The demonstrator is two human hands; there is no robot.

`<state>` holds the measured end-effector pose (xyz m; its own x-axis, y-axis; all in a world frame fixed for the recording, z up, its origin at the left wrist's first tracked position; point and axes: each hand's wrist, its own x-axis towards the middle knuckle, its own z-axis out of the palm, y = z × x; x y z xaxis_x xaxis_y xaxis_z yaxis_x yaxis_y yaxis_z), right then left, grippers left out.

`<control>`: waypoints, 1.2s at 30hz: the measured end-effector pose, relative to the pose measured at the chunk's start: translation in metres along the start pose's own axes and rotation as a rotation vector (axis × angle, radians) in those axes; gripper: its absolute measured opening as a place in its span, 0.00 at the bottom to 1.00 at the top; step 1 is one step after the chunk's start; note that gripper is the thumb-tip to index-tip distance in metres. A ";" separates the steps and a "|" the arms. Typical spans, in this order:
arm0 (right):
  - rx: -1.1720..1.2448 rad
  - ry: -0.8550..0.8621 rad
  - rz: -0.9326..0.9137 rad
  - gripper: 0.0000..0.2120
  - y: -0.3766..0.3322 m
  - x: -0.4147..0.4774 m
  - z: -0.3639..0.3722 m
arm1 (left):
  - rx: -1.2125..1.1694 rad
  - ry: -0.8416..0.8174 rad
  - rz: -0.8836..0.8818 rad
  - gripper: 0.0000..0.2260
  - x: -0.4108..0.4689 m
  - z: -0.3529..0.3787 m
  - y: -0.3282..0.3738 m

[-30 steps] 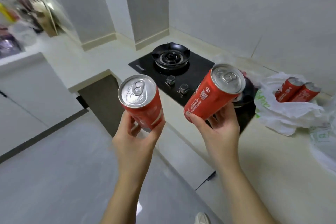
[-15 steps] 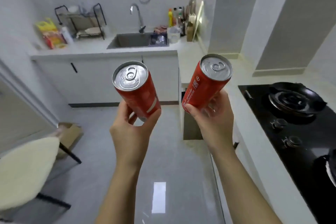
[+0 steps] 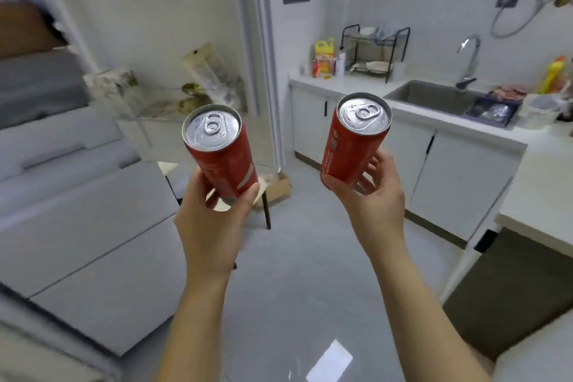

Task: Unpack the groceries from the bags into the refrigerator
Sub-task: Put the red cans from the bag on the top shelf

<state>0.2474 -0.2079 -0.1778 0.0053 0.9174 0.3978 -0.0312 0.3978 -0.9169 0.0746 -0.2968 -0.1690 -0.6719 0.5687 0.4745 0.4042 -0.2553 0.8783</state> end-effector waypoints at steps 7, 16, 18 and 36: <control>0.141 -0.263 -0.056 0.32 -0.019 -0.014 0.095 | 0.129 0.276 0.005 0.18 0.013 -0.092 0.007; 0.299 -0.493 -0.170 0.31 -0.069 -0.038 0.209 | 0.241 0.550 0.200 0.19 0.041 -0.194 0.028; 0.331 -0.532 -0.191 0.31 -0.077 -0.044 0.224 | 0.258 0.600 0.214 0.19 0.045 -0.210 0.031; 0.461 -0.637 -0.323 0.32 -0.124 -0.043 0.292 | 0.393 0.721 0.326 0.20 0.069 -0.255 0.064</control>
<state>-0.0411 -0.2990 -0.0726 -0.4756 0.5252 0.7057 -0.5296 0.4697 -0.7064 -0.1038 -0.4733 -0.0657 -0.6602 -0.1507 0.7358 0.7391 0.0436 0.6721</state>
